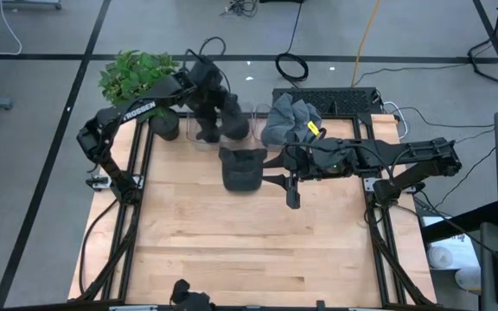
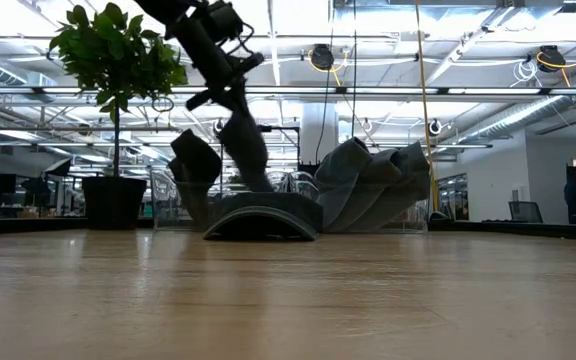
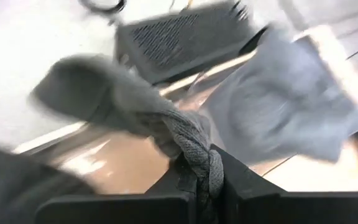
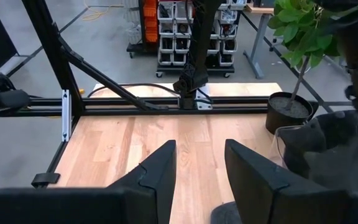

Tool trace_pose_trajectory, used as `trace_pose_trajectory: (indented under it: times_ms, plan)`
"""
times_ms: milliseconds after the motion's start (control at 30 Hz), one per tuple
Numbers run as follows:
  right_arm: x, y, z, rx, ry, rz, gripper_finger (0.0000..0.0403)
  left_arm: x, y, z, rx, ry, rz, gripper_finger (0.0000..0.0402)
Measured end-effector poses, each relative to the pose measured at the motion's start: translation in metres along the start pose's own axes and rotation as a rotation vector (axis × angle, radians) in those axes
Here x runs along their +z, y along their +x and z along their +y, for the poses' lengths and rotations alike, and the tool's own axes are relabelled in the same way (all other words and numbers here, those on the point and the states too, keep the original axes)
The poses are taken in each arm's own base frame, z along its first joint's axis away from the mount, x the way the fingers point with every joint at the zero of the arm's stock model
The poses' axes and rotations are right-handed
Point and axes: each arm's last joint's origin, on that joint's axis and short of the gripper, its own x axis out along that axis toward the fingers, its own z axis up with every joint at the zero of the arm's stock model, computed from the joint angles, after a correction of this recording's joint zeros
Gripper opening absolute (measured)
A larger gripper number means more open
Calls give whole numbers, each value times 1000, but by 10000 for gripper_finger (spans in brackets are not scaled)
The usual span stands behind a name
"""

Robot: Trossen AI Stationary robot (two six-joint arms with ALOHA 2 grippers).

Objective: Pick & Place hat
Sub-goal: Put the bottom black cap into the left transparent bin

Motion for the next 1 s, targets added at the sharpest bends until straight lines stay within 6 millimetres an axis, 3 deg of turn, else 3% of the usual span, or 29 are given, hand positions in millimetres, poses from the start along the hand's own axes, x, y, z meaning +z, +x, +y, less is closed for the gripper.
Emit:
trace_pose_trajectory:
  times_ms: [133, 467, 700, 1000]
  plan:
    - [0, 0, 0, 0, 15, 0, 126, -13, 1, 7, 126, 53, 94, 16]
    - [2, 0, 0, 7, 9, -16, 126, -20, 7, 6, 222, 45, 89, 16]
    - [1, 0, 1, 28, 17, -13, 126, -13, 9, -7, 108, 30, -11, 16]
    - [1, 0, 1, 27, 18, -5, 126, -26, 6, 3, 313, 85, 80, 16]
